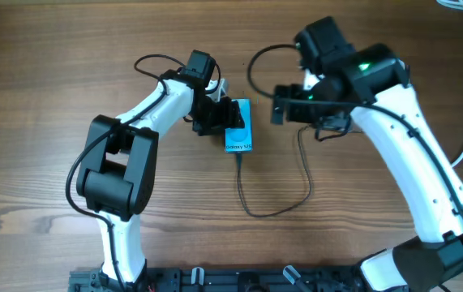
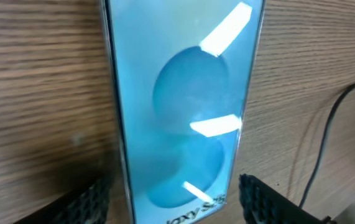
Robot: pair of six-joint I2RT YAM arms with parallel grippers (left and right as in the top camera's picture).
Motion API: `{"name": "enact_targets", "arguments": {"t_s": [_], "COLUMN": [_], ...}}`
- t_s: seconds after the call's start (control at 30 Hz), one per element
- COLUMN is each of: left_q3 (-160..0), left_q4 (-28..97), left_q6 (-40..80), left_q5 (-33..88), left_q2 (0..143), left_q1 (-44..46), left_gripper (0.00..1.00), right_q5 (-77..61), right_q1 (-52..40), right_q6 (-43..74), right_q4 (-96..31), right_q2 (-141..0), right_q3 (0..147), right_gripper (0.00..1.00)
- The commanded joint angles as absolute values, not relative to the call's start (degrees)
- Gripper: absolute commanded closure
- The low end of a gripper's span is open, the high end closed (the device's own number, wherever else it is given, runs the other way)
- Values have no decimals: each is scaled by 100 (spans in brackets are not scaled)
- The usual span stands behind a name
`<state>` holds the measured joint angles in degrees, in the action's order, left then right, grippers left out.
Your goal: Plug charger to phone and switch on socket
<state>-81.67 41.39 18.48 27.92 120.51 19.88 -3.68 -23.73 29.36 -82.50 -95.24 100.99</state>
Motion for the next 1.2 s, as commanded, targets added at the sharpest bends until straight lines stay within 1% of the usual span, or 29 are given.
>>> {"name": "enact_targets", "arguments": {"t_s": [0.0,0.03,0.13,0.27,0.37,0.43,0.57,0.7,0.87,0.97,1.17], "left_q3": [-8103,-8112,-8112,-8112,-8112,-8112,-8112,-8110,-8110,-8110,-8110], "left_q4": [4401,4480,4598,4644,4661,4657,4657,4659,4659,4659,4659], "left_q6": [1806,1806,1831,1831,1846,1846,1846,1846,1846,1846,1846], "left_q5": [2176,2176,2176,2174,1874,1437,1385,1385,1385,1385,1385], "left_q2": [12055,11920,11485,10431,9459,8897,8374,8359,8359,8359,8359], "left_q1": [1660,1540,1264,843,552,386,276,276,276,276,276], "left_gripper": [11,0,0,0,0,0,0,0,0,0,0], "right_q5": [366,554,685,707,705,703,703,703,681,395,270], "right_q1": [-1841,-1627,-1037,-185,652,1214,1872,2167,2438,2567,2585], "right_q6": [2989,2991,2974,2840,2845,2836,2834,2543,2759,2714,2261], "right_q4": [-8300,-8287,-8200,-7800,-7422,-7131,-6720,-6418,-6086,-5787,-5190], "right_q2": [-9470,-9470,-9472,-9494,-9605,-9738,-10132,-10641,-11290,-11616,-12276], "right_q3": [10228,10228,10224,10066,9896,9765,9618,9598,9598,9598,9598], "right_gripper": [0,0,0,0,0,0,0,0,0,0,0]}}
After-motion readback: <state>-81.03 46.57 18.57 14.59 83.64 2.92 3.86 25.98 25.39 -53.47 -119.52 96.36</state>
